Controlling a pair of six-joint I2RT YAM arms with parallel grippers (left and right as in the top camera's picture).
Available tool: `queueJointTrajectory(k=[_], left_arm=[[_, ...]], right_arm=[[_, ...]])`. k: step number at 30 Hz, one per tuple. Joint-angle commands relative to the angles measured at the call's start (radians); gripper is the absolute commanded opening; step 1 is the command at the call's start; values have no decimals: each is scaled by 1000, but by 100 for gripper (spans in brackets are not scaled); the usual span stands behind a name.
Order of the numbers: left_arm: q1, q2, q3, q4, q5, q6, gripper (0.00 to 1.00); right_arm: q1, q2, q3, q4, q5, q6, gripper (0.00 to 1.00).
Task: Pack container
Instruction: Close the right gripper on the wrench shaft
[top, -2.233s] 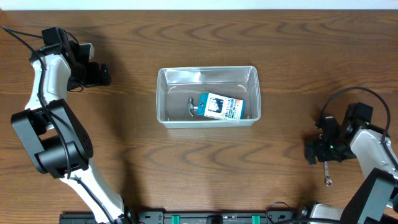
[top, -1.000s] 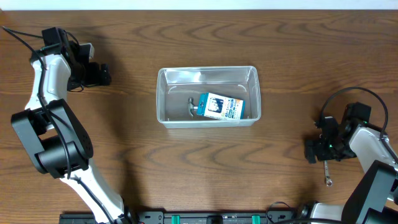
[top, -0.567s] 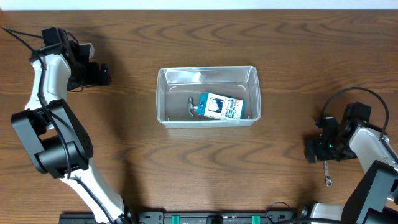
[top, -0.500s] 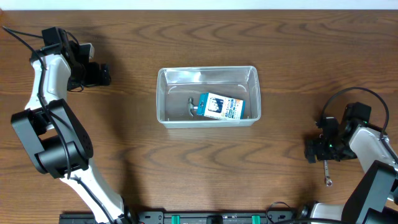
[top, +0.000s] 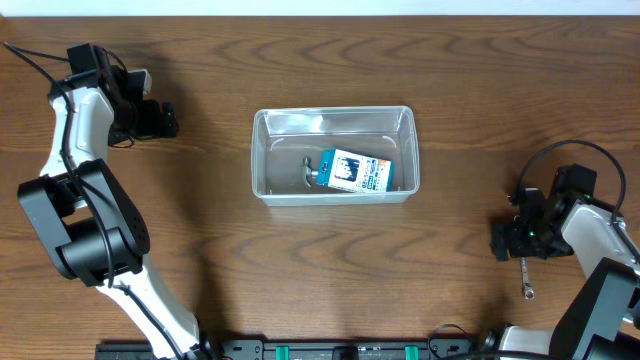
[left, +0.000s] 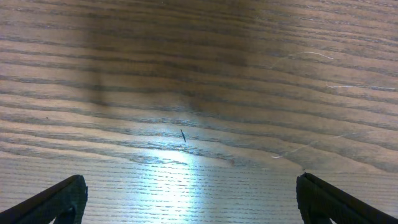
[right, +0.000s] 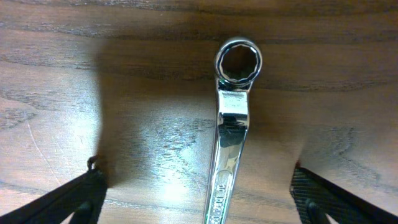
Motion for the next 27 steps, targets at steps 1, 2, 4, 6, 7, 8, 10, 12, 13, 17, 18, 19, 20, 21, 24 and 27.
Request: queueJointTrajectory(k=[1, 2, 4, 6, 7, 8, 10, 12, 13, 17, 18, 19, 20, 21, 24, 27], left_arm=[[0, 5, -4, 0, -9, 6, 98], [0, 5, -4, 0, -9, 6, 98], [0, 5, -4, 0, -9, 6, 98], [0, 5, -4, 0, -9, 6, 98], [0, 5, -4, 0, -9, 6, 98], [0, 5, -4, 0, -9, 6, 98], [0, 5, -4, 0, -9, 6, 98], [0, 5, -4, 0, -9, 6, 98], [0, 5, -4, 0, -9, 6, 98], [0, 5, -4, 0, -9, 6, 98], [0, 5, -4, 0, -9, 6, 98], [0, 5, -4, 0, -9, 6, 98], [0, 5, -4, 0, -9, 6, 98], [0, 5, -4, 0, -9, 6, 98], [0, 5, -4, 0, -9, 6, 98], [0, 5, -4, 0, -9, 6, 98]], right_arm=[[-9, 22, -10, 16, 69, 29, 91], [-9, 22, -10, 16, 69, 29, 89], [-9, 22, -10, 16, 69, 39, 84], [-8, 22, -10, 16, 69, 39, 76], [-9, 22, -10, 17, 69, 39, 72], [-9, 22, -10, 16, 69, 39, 69], [-9, 22, -10, 17, 69, 39, 65], [-9, 22, -10, 16, 69, 39, 61], [-9, 22, -10, 17, 69, 39, 59], [-9, 22, -10, 17, 69, 39, 52], [-9, 22, -10, 17, 69, 39, 51], [-9, 22, -10, 17, 69, 39, 49], [-9, 22, -10, 17, 69, 39, 47], [-9, 22, -10, 17, 69, 39, 44], [-9, 22, -10, 20, 69, 40, 38], [-9, 22, -10, 21, 69, 40, 35]])
